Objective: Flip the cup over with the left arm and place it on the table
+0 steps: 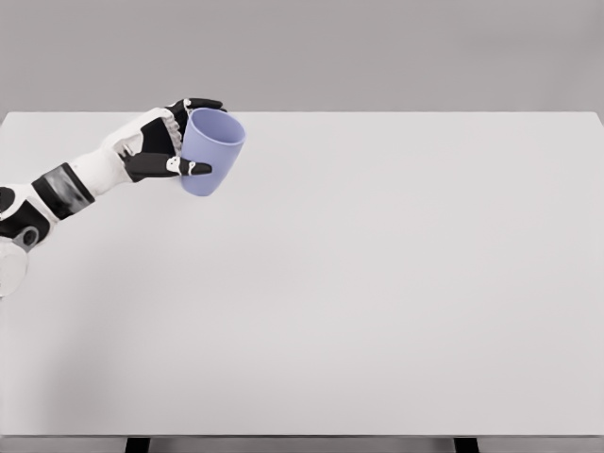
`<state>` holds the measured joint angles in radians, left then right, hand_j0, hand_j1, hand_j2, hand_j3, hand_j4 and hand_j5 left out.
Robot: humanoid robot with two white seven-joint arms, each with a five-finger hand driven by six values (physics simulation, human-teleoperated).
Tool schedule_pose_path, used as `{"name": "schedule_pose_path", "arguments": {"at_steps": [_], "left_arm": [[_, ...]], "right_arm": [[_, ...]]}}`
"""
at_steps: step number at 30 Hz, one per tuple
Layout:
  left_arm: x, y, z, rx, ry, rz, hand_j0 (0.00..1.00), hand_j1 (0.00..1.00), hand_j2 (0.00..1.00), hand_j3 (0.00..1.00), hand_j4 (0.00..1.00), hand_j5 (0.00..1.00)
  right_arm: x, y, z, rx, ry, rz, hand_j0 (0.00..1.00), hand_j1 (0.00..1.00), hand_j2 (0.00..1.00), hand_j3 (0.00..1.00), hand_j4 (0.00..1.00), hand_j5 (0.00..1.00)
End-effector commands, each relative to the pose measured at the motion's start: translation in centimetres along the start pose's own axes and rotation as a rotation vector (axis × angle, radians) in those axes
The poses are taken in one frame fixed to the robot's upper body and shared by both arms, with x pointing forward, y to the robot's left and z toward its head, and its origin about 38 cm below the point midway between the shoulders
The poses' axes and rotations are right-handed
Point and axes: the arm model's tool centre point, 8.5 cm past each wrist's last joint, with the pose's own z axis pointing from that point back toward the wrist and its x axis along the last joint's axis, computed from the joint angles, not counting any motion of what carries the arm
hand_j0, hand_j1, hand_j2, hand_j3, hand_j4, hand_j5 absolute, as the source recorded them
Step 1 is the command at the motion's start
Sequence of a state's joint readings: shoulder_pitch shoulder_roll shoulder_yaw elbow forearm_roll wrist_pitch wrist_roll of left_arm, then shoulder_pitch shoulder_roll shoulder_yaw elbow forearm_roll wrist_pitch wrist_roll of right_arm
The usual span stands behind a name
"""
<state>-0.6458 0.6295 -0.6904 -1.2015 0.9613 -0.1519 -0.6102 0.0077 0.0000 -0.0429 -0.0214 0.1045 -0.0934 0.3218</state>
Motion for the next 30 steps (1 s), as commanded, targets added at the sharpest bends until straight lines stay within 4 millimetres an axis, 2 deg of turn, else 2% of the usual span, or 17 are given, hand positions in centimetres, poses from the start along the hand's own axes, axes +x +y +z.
{"name": "schedule_pose_path", "arguments": {"at_steps": [1, 3, 8, 10, 12, 17, 30], "left_arm": [[-0.5, -0.6, -1.2, -0.006, -0.026, 0.031, 0.67, 0.67, 0.67, 0.67, 0.67, 0.67], [-1.2, -1.5, -2.0, -0.016, -0.042, 0.052, 0.68, 0.68, 0.68, 0.68, 0.68, 0.68], [-2.8, -2.2, -2.1, 0.001, -0.083, 0.070, 0.68, 0.68, 0.68, 0.68, 0.68, 0.68], [-3.2, -2.4, -2.3, -0.004, -0.068, 0.036, 0.69, 0.69, 0.69, 0.69, 0.69, 0.69], [-4.0, -3.4, -2.8, -0.019, -0.084, 0.013, 0.70, 0.70, 0.70, 0.70, 0.70, 0.70], [-4.7, -4.2, -2.6, -0.030, -0.099, -0.033, 0.70, 0.70, 0.70, 0.70, 0.70, 0.70], [-7.0, -4.3, -1.7, -0.001, -0.060, 0.004, 0.75, 0.75, 0.75, 0.75, 0.75, 0.75]], "right_arm": [[0.0, 0.0, 0.0, 0.000, 0.000, 0.000, 1.00, 1.00, 1.00, 1.00, 1.00, 1.00], [0.0, 0.0, 0.0, 0.000, 0.000, 0.000, 1.00, 1.00, 1.00, 1.00, 1.00, 1.00], [0.0, 0.0, 0.0, 0.000, 0.000, 0.000, 1.00, 1.00, 1.00, 1.00, 1.00, 1.00], [0.0, 0.0, 0.0, 0.000, 0.000, 0.000, 1.00, 1.00, 1.00, 1.00, 1.00, 1.00], [0.0, 0.0, 0.0, 0.000, 0.000, 0.000, 1.00, 1.00, 1.00, 1.00, 1.00, 1.00], [0.0, 0.0, 0.0, 0.000, 0.000, 0.000, 1.00, 1.00, 1.00, 1.00, 1.00, 1.00], [0.0, 0.0, 0.0, 0.000, 0.000, 0.000, 1.00, 1.00, 1.00, 1.00, 1.00, 1.00]]}}
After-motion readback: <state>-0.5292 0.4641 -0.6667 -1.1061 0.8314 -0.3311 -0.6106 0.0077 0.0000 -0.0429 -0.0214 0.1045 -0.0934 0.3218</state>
